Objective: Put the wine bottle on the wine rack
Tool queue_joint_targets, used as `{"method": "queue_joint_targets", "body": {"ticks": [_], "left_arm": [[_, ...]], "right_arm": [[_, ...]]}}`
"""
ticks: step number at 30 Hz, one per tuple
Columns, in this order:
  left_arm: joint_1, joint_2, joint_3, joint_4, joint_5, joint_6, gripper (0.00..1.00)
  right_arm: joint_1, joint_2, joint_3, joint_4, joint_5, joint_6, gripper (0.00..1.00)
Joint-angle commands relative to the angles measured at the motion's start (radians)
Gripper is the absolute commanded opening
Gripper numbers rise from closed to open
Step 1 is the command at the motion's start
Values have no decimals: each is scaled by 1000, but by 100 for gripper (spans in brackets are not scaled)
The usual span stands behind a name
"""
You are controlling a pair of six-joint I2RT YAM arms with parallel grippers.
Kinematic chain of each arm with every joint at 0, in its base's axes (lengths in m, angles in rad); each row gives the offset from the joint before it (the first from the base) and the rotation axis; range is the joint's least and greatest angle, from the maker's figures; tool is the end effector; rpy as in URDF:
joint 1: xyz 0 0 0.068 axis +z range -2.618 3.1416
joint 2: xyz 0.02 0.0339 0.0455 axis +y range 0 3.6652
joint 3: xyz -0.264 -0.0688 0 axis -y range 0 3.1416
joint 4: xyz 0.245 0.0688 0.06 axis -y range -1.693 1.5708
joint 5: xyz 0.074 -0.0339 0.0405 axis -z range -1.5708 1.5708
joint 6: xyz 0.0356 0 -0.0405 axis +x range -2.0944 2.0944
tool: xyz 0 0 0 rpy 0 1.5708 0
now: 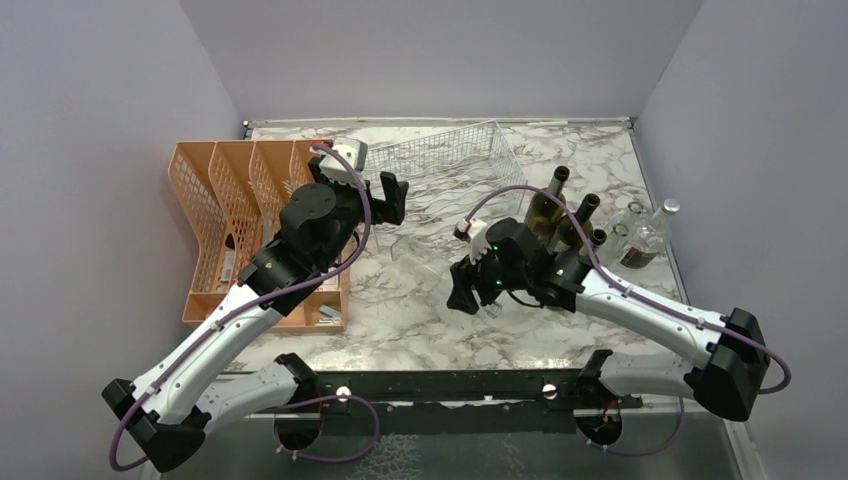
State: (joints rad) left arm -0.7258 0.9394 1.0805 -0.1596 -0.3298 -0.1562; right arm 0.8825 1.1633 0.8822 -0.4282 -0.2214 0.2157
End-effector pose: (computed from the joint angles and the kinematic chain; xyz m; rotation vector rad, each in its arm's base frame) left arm 0.1617 -0.1281 0.4185 0.1966 1.5924 -0.4252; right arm 0.1527 0.1980 0.2747 -0.8995 2.2234 0.8016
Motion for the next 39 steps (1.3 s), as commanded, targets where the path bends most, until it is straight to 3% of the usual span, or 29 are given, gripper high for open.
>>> {"method": "queue_joint_targets", "body": {"ticks": [1, 6, 18, 39], "left_arm": [[2, -10, -14, -141, 38, -106, 99], [2, -20, -42, -158, 63, -151, 99], [2, 16, 7, -250, 184, -160, 99], [3, 40, 112, -291, 120, -107, 99]], "right_arm": [[1, 36, -16, 145, -19, 2, 1], [7, 124, -30, 208, 73, 10, 1], [19, 252, -84, 561, 217, 79, 1], [19, 632, 93, 947, 318, 373, 1]]}}
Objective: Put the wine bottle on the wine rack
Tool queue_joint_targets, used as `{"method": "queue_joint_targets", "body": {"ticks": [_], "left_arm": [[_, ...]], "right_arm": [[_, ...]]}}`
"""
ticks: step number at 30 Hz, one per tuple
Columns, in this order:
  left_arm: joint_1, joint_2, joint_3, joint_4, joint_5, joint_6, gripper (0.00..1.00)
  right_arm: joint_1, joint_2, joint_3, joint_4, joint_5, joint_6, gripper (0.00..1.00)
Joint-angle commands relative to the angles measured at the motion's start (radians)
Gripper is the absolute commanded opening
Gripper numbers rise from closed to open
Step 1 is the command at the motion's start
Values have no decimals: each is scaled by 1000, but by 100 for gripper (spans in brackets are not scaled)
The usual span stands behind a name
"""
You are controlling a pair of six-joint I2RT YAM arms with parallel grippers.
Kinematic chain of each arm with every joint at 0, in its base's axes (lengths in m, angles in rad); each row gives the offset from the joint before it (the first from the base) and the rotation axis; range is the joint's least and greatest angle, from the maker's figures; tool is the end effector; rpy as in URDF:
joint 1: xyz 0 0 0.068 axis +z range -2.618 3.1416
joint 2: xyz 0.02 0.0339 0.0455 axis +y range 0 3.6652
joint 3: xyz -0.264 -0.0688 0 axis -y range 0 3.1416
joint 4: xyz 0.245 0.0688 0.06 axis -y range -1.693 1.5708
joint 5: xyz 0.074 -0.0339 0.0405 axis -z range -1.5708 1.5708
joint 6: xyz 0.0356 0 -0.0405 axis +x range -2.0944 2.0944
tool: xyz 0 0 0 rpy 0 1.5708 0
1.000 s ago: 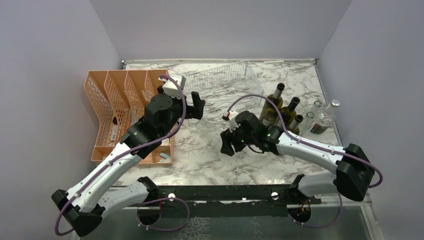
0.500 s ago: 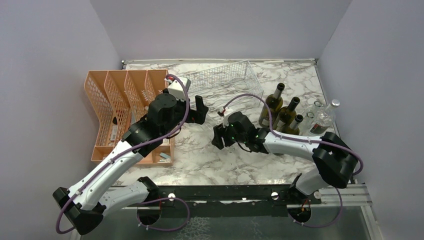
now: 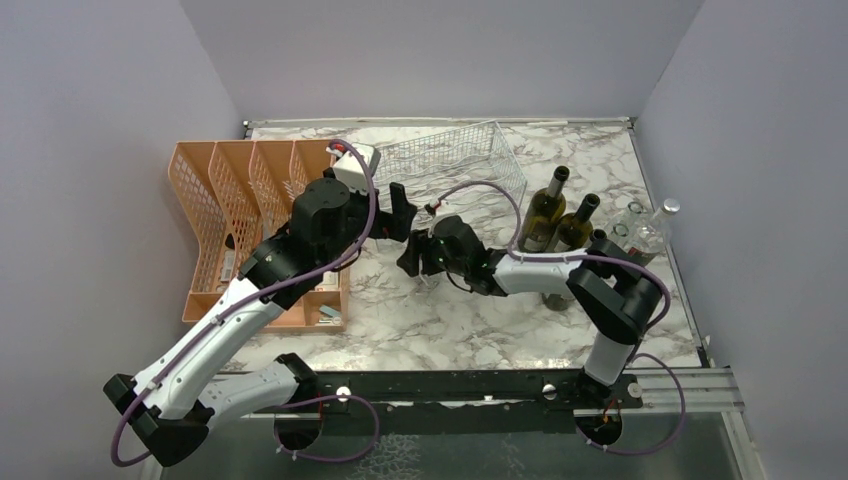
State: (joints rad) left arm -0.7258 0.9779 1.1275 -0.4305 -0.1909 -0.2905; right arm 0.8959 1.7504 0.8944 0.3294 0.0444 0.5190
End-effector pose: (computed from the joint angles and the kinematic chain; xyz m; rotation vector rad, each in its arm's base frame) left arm 0.1619 -0.1347 0.3981 0.2730 1.8601 -0.5295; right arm 0.2310 0.2862 0.1725 -0.3847 2.1673 0.7858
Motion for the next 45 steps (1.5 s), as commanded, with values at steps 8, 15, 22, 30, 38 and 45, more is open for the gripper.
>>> {"method": "queue_joint_targets", "body": {"ticks": [8, 15, 22, 30, 38, 45], "left_arm": [[3, 12, 119, -44, 26, 32, 99], [3, 22, 145, -46, 39, 15, 99], [3, 34, 162, -47, 61, 6, 99], [3, 39, 157, -47, 73, -4, 99], [3, 26, 158, -48, 73, -4, 99], [3, 9, 158, -48, 57, 5, 99]], "right_arm": [[6, 168, 242, 160, 88, 140, 1], [5, 246, 318, 182, 100, 248, 2], [5, 323, 392, 171, 123, 293, 17], [3, 334, 408, 112, 149, 289, 64], [0, 308, 404, 22, 156, 340, 88], [-5, 259, 389, -5, 132, 311, 89]]}}
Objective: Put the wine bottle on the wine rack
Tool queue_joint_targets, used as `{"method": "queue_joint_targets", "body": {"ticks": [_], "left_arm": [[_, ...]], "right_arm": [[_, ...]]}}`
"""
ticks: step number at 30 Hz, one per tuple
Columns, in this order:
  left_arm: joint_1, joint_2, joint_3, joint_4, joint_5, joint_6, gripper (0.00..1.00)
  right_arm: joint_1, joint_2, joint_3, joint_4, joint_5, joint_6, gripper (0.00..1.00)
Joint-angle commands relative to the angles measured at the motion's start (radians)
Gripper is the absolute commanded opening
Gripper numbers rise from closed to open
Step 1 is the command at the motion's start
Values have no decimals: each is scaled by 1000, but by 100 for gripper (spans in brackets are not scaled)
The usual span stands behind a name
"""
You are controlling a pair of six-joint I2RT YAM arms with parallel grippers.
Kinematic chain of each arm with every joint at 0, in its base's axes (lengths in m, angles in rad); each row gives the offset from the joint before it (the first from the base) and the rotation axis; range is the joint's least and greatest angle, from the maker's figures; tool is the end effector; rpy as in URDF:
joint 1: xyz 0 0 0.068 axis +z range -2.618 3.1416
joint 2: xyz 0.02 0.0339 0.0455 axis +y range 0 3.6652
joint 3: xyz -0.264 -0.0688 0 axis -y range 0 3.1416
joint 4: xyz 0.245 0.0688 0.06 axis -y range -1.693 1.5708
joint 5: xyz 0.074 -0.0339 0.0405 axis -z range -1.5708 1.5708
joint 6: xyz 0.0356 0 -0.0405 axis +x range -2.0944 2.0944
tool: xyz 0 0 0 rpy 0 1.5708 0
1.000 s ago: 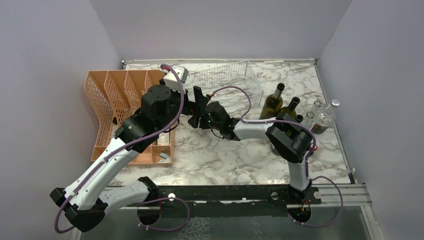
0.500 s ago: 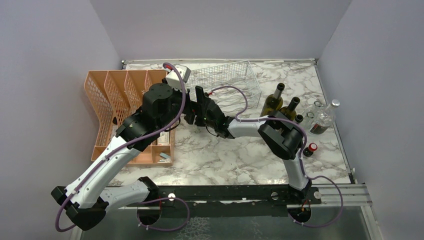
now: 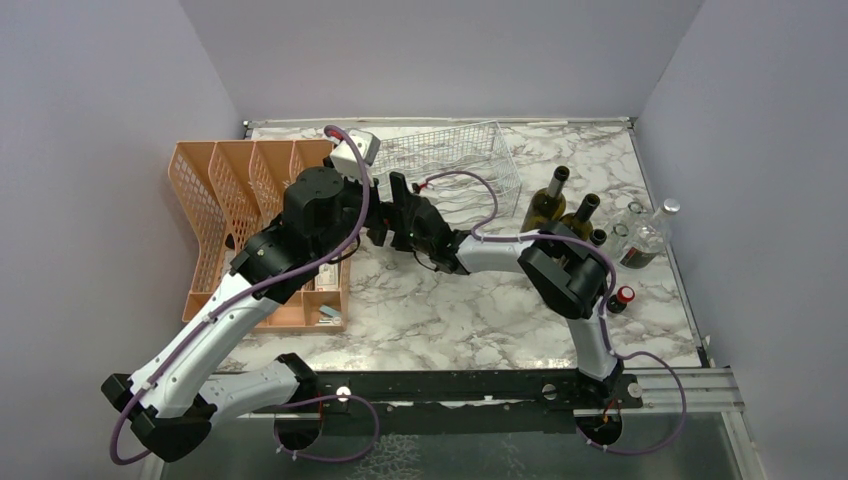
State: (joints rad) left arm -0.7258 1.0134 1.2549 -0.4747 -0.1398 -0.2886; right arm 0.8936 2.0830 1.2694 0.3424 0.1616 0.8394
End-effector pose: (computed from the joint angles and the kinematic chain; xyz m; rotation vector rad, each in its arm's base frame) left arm 0.1605 -0.1358 0.4291 0.2995 1.8175 -0.5934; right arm 0.2918 0.3538 0.1572 0.0486 2.1624 0.8956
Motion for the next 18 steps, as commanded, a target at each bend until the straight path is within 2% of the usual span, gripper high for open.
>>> {"method": "queue_joint_targets", "body": {"ticks": [1, 11, 14, 18], "left_arm": [[3, -30, 29, -4, 1, 6, 99], [3, -43, 20, -12, -30, 22, 99], [3, -45, 13, -11, -32, 22, 99], [3, -48, 4, -11, -32, 23, 99]], "right_arm": [[-3, -85, 11, -27, 11, -22, 90], [-2, -208, -38, -207, 9, -127, 92], [-3, -234, -64, -266, 5, -141, 90], [-3, -240, -96, -296, -76, -170, 85]]}}
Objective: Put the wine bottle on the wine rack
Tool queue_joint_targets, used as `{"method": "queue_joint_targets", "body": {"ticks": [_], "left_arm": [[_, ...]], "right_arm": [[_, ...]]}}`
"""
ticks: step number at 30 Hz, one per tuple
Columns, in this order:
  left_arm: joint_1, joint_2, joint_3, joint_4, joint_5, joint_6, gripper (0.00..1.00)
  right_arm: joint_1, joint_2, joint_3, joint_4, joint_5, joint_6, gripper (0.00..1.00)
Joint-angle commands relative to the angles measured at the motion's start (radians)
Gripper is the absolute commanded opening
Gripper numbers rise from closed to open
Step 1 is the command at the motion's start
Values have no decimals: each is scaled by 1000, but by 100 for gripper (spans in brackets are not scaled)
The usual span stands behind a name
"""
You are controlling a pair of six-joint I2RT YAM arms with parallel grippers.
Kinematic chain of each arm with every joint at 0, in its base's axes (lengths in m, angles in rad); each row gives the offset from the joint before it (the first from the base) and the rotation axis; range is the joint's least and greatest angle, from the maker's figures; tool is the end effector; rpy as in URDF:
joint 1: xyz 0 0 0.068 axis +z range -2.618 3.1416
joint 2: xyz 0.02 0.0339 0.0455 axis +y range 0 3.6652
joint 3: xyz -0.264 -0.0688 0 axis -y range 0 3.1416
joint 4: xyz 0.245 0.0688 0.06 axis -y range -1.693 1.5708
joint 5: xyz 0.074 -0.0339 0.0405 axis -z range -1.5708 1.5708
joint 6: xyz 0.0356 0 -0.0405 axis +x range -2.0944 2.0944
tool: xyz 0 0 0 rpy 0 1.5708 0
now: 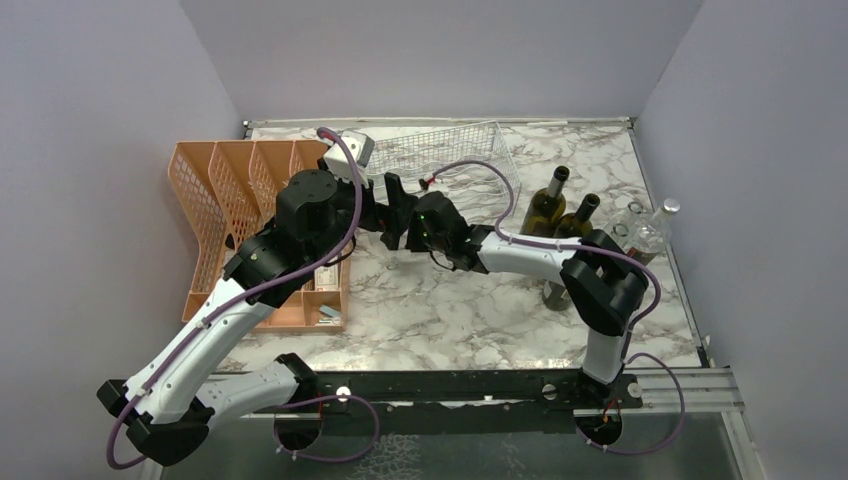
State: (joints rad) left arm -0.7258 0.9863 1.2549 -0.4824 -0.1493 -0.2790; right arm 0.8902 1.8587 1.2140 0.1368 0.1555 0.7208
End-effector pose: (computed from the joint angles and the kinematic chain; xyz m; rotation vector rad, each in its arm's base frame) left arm 0.1541 -0.1297 0.4334 0.2958 1.7964 -0.5864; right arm 0.2700 0.3247 0.2143 -0.0848 2.1766 0.8051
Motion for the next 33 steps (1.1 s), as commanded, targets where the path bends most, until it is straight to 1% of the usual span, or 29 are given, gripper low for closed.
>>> {"method": "queue_joint_targets", "body": {"ticks": [1, 3, 7, 10, 14, 16, 18, 22, 26, 29, 33], "left_arm": [[3, -21, 2, -4, -24, 14, 99], [3, -23, 0, -4, -25, 16, 99], [3, -27, -3, -3, -26, 18, 99], [3, -32, -8, -4, -29, 19, 99], [3, -37, -13, -4, -30, 15, 99], [3, -41, -15, -4, -30, 14, 99], [3, -41, -15, -4, -30, 12, 99], [2, -37, -14, -4, -30, 12, 99], [3, -36, -15, -4, -31, 12, 99], [3, -37, -14, -5, -30, 12, 99], [4, -36, -13, -4, -30, 11, 99]], "right_arm": [[1, -11, -41, -94, -91, -57, 82], [1, -2, -38, -97, -141, -73, 76], [1, 30, -27, -84, -178, -77, 67], [1, 57, -12, -67, -210, -82, 63], [1, 102, 31, -96, -219, -75, 61], [2, 111, 33, -77, -221, -75, 57], [2, 119, 33, -56, -229, -79, 52], [2, 139, 56, -39, -236, -90, 34], [1, 150, 77, -19, -211, -86, 24], [1, 163, 99, -13, -187, -85, 22], [1, 179, 128, -18, -168, -69, 22]]}}
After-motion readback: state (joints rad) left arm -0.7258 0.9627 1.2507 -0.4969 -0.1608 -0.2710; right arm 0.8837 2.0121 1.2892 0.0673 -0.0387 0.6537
